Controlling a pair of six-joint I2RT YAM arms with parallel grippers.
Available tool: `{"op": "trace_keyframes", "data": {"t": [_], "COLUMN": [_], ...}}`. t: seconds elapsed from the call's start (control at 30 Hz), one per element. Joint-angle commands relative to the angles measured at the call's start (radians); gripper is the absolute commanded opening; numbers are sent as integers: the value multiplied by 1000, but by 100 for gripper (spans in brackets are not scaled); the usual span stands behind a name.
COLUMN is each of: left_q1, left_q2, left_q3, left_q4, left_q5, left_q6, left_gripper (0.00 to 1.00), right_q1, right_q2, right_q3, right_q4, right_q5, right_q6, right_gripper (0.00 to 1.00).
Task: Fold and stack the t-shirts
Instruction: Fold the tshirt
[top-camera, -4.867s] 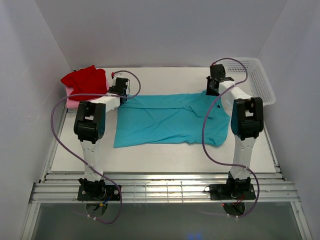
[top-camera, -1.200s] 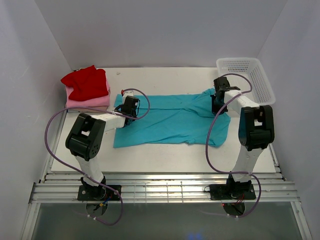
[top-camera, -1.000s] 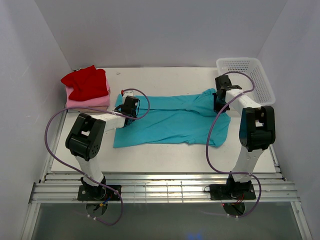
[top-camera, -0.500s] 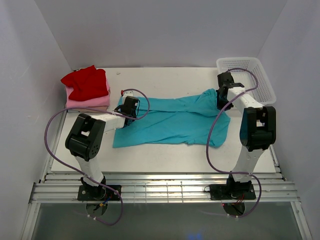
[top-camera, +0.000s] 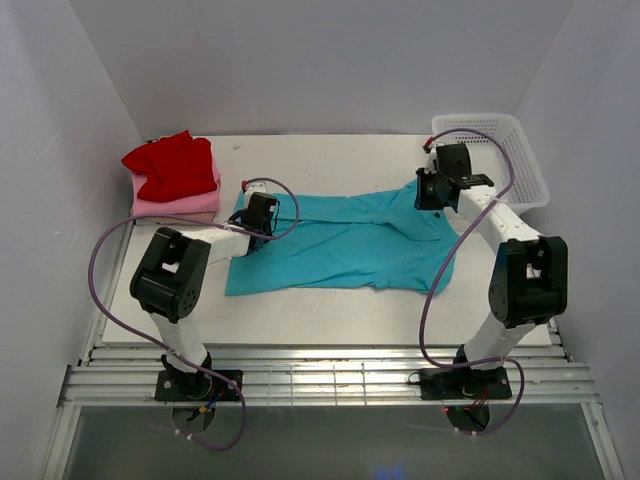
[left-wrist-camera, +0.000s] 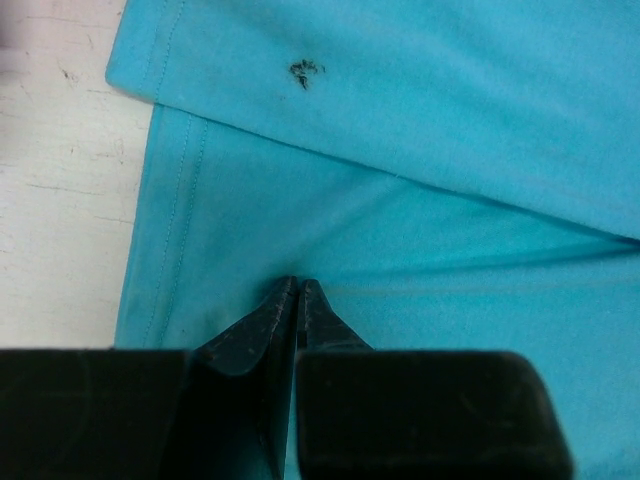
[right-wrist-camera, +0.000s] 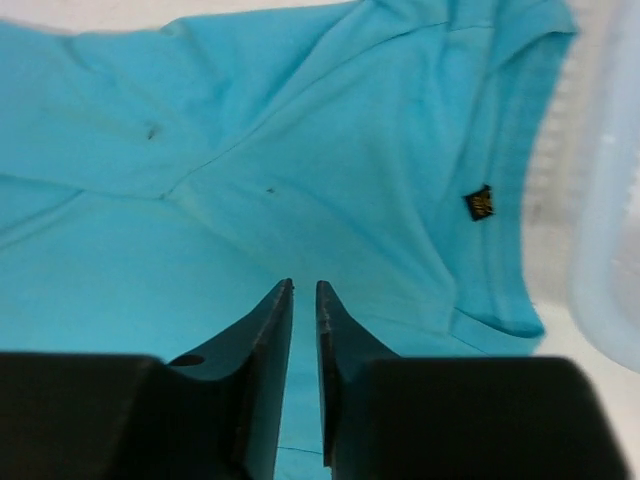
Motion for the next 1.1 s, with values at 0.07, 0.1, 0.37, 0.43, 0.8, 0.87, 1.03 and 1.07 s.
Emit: {"op": "trace_keyframes", "data": {"t": [0.07,0.1,0.37,0.43,0.8,0.87,1.03,1.07], "left_q1": [8,8,8,8,8,8,8,8], "left_q2": [-32,-32,-29,-28,-31,-38,-49,-48], "left_q3": [-16,-15,-13,-12,-18,-19,-25,-25], "left_q4": [-108,-110,-113,-113,-112,-112,-110,-110], "left_q5": [1,-1,-9,-12,-12,-13,-25,-27], "left_q6": [9,9,12,13,12,12,16,16], "left_gripper": [16,16,16,16,16,16,16,16], "right_q1": [45,49,95,98,101,103,103,102], "right_q2": [90,99,200,214,285,297,320,322], "right_q3": [14,14,49,61,127,135,156,156], "right_q4": [18,21,6,6,-6,-6,-12,-11], "right_q5": [-148,-156,-138,-130,-96,-82,-87,-85], "right_q6": [-15,-15,-24,-23,-18,-17,-15,-15], "right_gripper": [16,16,20,21,23,24,24,24]}}
